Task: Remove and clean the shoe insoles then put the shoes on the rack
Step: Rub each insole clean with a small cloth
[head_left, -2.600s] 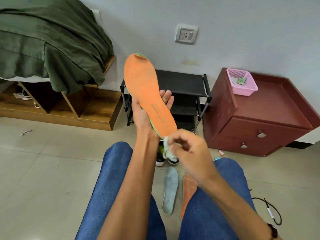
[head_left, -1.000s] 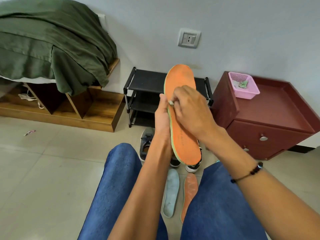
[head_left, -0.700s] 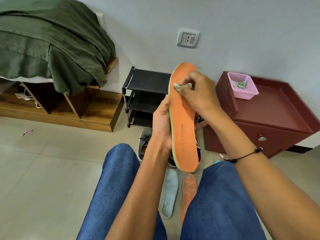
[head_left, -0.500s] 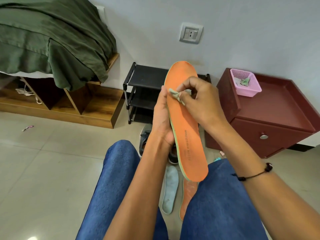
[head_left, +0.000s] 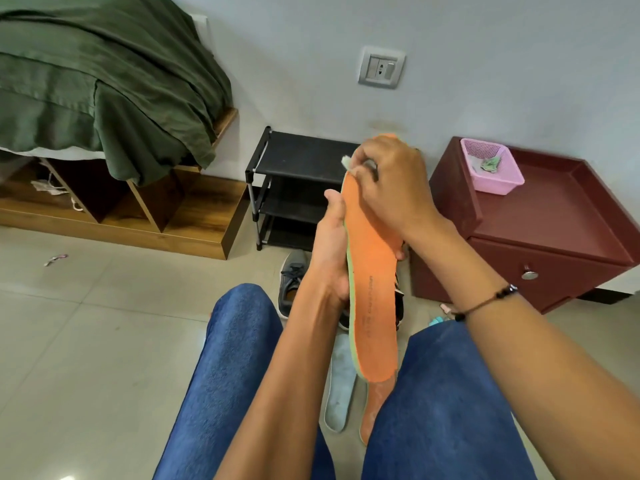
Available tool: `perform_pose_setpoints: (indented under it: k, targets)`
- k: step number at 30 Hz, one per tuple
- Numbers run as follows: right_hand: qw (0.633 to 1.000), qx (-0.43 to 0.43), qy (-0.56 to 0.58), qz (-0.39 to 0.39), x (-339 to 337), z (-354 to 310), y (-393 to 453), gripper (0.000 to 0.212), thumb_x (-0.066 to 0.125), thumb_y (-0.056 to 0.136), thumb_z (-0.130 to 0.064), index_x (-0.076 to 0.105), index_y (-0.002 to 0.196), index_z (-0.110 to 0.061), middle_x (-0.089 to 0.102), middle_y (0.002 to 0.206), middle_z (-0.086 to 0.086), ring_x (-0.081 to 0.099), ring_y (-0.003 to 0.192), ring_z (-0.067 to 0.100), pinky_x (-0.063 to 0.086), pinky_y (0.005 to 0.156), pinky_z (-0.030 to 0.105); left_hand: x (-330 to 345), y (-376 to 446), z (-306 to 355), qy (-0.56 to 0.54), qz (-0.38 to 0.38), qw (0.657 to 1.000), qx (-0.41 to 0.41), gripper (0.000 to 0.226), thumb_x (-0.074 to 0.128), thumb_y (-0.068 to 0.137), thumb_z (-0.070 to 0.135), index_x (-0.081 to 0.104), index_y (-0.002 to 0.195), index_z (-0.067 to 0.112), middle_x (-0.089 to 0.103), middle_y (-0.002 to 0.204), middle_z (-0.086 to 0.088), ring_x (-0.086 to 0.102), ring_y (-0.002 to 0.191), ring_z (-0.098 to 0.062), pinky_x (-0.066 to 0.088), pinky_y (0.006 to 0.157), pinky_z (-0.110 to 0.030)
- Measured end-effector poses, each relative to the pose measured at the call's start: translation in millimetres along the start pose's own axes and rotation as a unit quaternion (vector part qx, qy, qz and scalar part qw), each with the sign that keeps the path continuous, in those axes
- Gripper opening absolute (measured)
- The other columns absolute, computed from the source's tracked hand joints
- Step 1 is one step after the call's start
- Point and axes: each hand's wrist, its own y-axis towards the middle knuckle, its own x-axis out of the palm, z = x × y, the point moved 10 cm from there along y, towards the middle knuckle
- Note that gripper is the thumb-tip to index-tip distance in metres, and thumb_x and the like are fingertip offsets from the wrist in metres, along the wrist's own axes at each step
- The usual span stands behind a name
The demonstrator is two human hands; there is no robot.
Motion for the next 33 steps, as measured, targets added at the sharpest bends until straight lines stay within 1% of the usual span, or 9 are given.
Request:
perform_pose_setpoints:
  k: [5,8,12,16,21,26,29,31,33]
  targets:
    - [0.988,0.126,0.07,0.05,-21,41,12,0.011,0.058,0.08,-0.004,0.068,0.083,-0.004,0.069,0.089,0.005,0.061,0.084,0.017,0.034,0.067,0.015,9,0,-5,-0.027,-0.04,0.999,-0.01,0.08,0.018,0.087,0.072,0.056,0.122,0.01,0.06,0.1,-0.02,0.059,0.074,-0.031,0.045,0.058,-0.033]
    - [0.989,0.07,0.123,0.045,-31,9,-14,0.017,0.058,0.077,-0.002,0.07,0.088,-0.007,0.068,0.089,-0.001,0.057,0.08,0.006,0.039,0.073,0.011,7,0,6,-0.04,-0.036,0.998,0.015,0.073,0.022,0.09,0.068,0.064,0.107,0.011,0.066,0.091,-0.015,0.063,0.073,-0.028,0.047,0.062,-0.034]
    - [0.992,-0.007,0.124,-0.003,-11,-29,-56,0.009,0.06,0.077,0.002,0.066,0.081,-0.004,0.065,0.08,0.006,0.061,0.075,0.019,0.047,0.07,0.033,6,-2,8,-0.075,-0.02,0.996,0.047,0.071,0.027,0.094,0.061,0.07,0.069,0.01,0.064,0.068,-0.004,0.066,0.066,-0.014,0.055,0.065,-0.022]
    - [0.997,-0.02,0.068,0.024,-9,-15,-30,0.008,0.055,0.077,0.001,0.06,0.075,-0.005,0.063,0.076,0.006,0.059,0.073,0.023,0.046,0.066,0.033,9,-3,3,-0.059,-0.019,0.998,0.016,0.061,0.026,0.093,0.063,0.061,0.103,0.014,0.066,0.09,-0.006,0.064,0.085,-0.017,0.051,0.078,-0.029]
    - [0.999,0.024,-0.004,0.047,-10,35,17,0.011,0.051,0.078,-0.001,0.062,0.077,-0.005,0.066,0.082,0.009,0.06,0.08,0.025,0.038,0.068,0.025,13,-7,-5,0.035,-0.056,0.997,-0.039,0.08,0.023,0.087,0.072,0.053,0.127,0.009,0.061,0.096,-0.022,0.06,0.065,-0.028,0.051,0.052,-0.029]
    - [0.986,0.126,0.028,0.102,-32,73,21,0.016,0.049,0.076,0.002,0.064,0.082,-0.001,0.067,0.087,0.01,0.06,0.085,0.025,0.038,0.069,0.025,5,-5,-7,0.006,-0.058,0.998,-0.035,0.081,0.022,0.088,0.073,0.067,0.111,0.01,0.065,0.099,-0.016,0.053,0.08,-0.03,0.047,0.056,-0.03]
    - [0.99,0.074,0.085,0.08,-42,39,-3,0.014,0.052,0.075,-0.002,0.064,0.082,-0.001,0.066,0.085,0.008,0.057,0.079,0.017,0.039,0.071,0.023,3,-3,2,-0.013,-0.04,0.999,-0.014,0.078,0.021,0.089,0.07,0.063,0.113,0.009,0.064,0.102,-0.015,0.059,0.077,-0.029,0.049,0.056,-0.031]
    - [0.994,-0.009,0.107,0.0,-29,-7,-39,0.011,0.054,0.077,-0.008,0.064,0.08,-0.004,0.062,0.081,0.004,0.05,0.073,0.01,0.037,0.069,0.02,-5,-1,4,-0.021,-0.011,1.0,-0.015,0.078,0.022,0.09,0.069,0.07,0.099,0.007,0.069,0.09,-0.014,0.065,0.073,-0.027,0.053,0.059,-0.031]
    - [0.992,-0.078,0.077,-0.069,-9,-41,-76,0.013,0.05,0.079,-0.012,0.061,0.078,-0.006,0.06,0.077,0.003,0.052,0.072,0.016,0.039,0.069,0.026,-10,0,4,-0.029,-0.005,0.999,-0.015,0.077,0.025,0.09,0.067,0.065,0.099,0.001,0.069,0.078,-0.014,0.068,0.072,-0.023,0.057,0.066,-0.029]
